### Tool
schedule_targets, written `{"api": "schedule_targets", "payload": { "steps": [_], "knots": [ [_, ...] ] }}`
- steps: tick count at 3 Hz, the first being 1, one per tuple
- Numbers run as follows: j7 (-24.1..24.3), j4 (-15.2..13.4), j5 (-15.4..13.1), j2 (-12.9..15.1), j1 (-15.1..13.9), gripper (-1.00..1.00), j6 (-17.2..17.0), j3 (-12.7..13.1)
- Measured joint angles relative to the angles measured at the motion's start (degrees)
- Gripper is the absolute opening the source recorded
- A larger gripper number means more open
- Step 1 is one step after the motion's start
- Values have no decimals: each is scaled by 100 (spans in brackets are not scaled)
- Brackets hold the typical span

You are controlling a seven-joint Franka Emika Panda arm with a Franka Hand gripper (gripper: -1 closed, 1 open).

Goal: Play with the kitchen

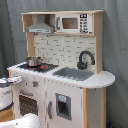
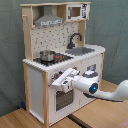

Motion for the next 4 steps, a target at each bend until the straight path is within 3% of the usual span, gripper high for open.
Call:
{"api": "schedule_targets", "payload": {
  "steps": [3, 4],
  "knots": [
    [1772, -2, 19, 99, 46, 100, 71, 2],
    [1918, -105, 19, 99, 356, 100, -386, 71]
  ]
}}
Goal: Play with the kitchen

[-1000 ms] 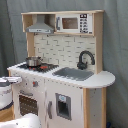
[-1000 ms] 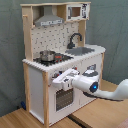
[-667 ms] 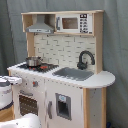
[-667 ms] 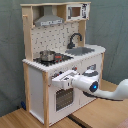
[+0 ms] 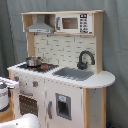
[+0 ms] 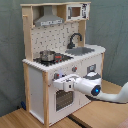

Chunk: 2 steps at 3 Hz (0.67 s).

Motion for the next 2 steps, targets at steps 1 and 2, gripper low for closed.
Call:
{"api": "schedule_targets", "payload": {
  "steps": [1, 2],
  "knots": [
    [429, -133, 0, 0, 275, 100, -260, 42],
    [757, -395, 0, 0, 658, 100, -428, 191]
  ]
}}
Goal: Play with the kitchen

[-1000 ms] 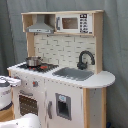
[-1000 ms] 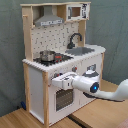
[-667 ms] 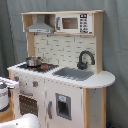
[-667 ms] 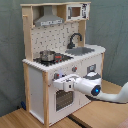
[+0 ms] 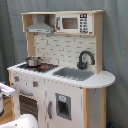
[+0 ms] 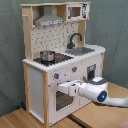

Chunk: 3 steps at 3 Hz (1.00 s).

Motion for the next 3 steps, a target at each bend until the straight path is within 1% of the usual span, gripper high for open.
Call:
{"api": "schedule_targets", "payload": {
  "steps": [1, 2, 3],
  "knots": [
    [342, -197, 0, 0, 412, 100, -248, 84],
    [753, -401, -1, 0, 819, 100, -528, 96],
    [1251, -635, -6, -2, 1144, 100, -673, 110]
  ]
}}
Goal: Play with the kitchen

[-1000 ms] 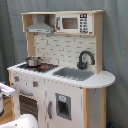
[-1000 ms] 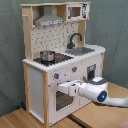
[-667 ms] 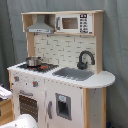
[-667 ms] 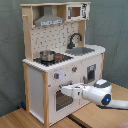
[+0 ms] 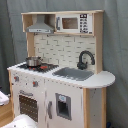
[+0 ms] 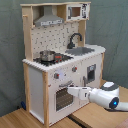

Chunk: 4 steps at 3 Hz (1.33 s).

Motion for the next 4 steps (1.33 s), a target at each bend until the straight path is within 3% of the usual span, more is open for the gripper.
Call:
{"api": "schedule_targets", "payload": {
  "steps": [2, 4],
  "knots": [
    [1135, -510, -6, -12, 535, 100, -72, 71],
    [2302, -983, -14, -42, 847, 100, -133, 240]
  ]
}}
